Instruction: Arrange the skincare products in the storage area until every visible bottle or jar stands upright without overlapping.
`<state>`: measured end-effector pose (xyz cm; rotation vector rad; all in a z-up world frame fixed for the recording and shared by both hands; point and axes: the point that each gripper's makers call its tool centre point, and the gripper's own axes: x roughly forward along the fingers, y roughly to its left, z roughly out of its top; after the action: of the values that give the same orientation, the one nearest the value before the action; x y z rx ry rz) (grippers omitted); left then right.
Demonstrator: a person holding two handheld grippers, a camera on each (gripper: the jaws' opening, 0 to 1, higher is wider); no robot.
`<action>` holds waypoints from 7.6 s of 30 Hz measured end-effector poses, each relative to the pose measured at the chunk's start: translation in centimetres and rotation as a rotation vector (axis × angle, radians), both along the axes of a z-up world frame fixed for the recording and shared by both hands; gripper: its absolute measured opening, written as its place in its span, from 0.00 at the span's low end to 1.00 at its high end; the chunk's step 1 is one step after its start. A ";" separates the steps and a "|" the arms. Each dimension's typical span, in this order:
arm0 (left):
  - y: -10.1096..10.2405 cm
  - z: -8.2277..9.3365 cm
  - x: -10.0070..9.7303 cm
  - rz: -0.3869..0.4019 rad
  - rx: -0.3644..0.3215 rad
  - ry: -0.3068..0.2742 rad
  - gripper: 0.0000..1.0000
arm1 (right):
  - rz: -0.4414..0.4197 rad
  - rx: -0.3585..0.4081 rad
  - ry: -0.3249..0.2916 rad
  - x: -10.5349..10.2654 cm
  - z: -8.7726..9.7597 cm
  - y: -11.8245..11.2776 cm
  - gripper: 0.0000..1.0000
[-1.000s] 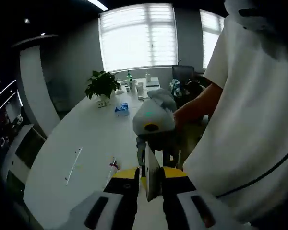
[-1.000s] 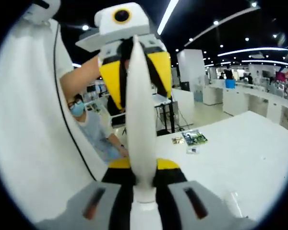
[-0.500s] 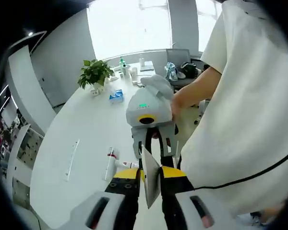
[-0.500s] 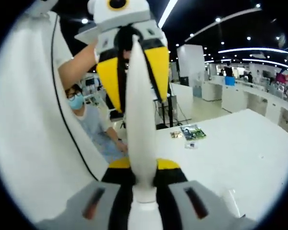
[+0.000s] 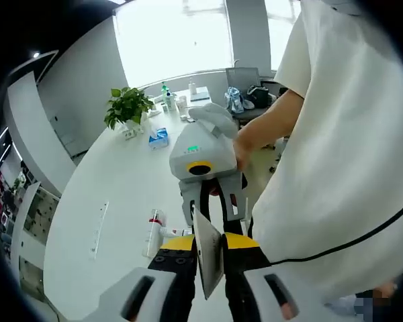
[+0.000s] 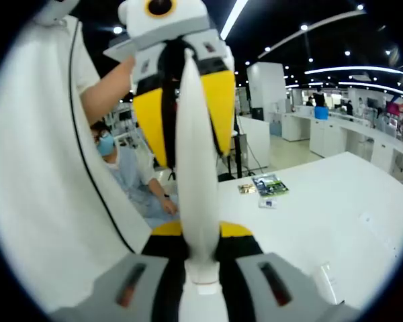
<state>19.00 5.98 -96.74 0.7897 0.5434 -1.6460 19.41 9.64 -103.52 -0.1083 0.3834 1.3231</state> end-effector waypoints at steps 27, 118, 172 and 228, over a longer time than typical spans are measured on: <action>1.1 -1.5 -0.4 0.015 0.060 0.058 0.13 | 0.026 -0.050 0.020 -0.5 -1.3 0.9 0.15; 3.3 -8.2 14.1 0.144 0.237 -0.035 0.04 | -0.314 0.029 0.092 4.8 -4.7 -4.8 0.59; 1.9 -13.6 25.7 0.109 0.354 -0.044 0.05 | -0.442 0.033 0.163 6.1 -6.3 -9.1 0.59; -1.4 -15.9 31.3 0.018 0.575 -0.108 0.04 | -0.524 0.064 0.203 7.0 -6.8 -12.0 0.59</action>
<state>50.28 4.54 -112.67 1.2775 0.9621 -1.4290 26.41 -2.37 -110.36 0.1738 0.5010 0.8271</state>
